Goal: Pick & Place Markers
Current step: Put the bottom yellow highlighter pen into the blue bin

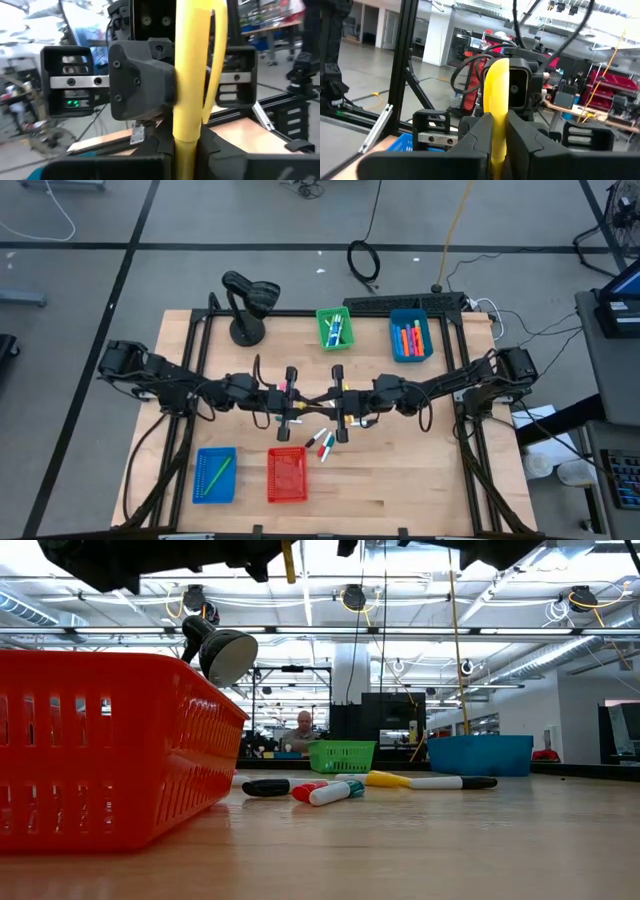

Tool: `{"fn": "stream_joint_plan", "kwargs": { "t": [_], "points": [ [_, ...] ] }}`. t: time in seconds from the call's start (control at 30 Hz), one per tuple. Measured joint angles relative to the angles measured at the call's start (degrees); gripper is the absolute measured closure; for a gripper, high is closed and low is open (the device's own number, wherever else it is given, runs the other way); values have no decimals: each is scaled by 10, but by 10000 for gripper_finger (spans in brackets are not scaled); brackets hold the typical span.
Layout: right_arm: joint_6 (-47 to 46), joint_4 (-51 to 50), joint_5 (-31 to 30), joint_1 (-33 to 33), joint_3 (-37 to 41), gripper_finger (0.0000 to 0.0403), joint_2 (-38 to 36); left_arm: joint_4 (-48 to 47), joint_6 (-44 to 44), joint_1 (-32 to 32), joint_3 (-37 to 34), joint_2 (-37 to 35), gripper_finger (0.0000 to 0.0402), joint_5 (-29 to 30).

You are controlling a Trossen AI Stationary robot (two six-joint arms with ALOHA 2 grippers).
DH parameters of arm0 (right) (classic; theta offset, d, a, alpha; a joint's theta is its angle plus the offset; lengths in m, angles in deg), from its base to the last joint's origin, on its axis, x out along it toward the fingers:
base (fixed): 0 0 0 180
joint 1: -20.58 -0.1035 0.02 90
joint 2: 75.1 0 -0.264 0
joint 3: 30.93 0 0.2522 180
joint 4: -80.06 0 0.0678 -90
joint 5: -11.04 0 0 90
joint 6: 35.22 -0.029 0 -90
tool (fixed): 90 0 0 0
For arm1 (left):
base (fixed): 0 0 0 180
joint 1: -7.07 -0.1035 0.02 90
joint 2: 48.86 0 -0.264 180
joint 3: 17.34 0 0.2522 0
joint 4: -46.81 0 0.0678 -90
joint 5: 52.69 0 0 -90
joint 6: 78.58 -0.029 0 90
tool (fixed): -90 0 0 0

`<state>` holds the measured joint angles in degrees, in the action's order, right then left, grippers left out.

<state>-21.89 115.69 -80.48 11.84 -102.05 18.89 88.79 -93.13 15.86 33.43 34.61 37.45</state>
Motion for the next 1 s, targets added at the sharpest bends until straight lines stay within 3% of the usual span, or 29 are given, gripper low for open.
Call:
{"fn": "stream_joint_plan", "kwargs": {
  "t": [0.23,0.37,0.43,0.53,0.73,0.87,1.0],
  "points": [
    [-10,-56,-4,0,-1,302,-1,-137,-28,52,0,-88,380,136],
    [-12,-100,-56,-6,-1,249,-2,-248,0,92,0,-149,380,256],
    [-17,-169,-92,-14,3,227,-15,-284,47,113,4,-177,380,320],
    [-18,-266,-136,-21,5,203,-34,-390,165,153,4,-226,380,390],
    [-48,-435,-254,-32,3,189,-108,-624,527,232,4,-285,381,389],
    [-53,-479,-255,-34,3,190,-153,-762,777,278,2,-280,381,338],
    [-52,-516,-255,-34,2,195,-180,-806,1001,335,2,-256,381,282]
  ]
}}
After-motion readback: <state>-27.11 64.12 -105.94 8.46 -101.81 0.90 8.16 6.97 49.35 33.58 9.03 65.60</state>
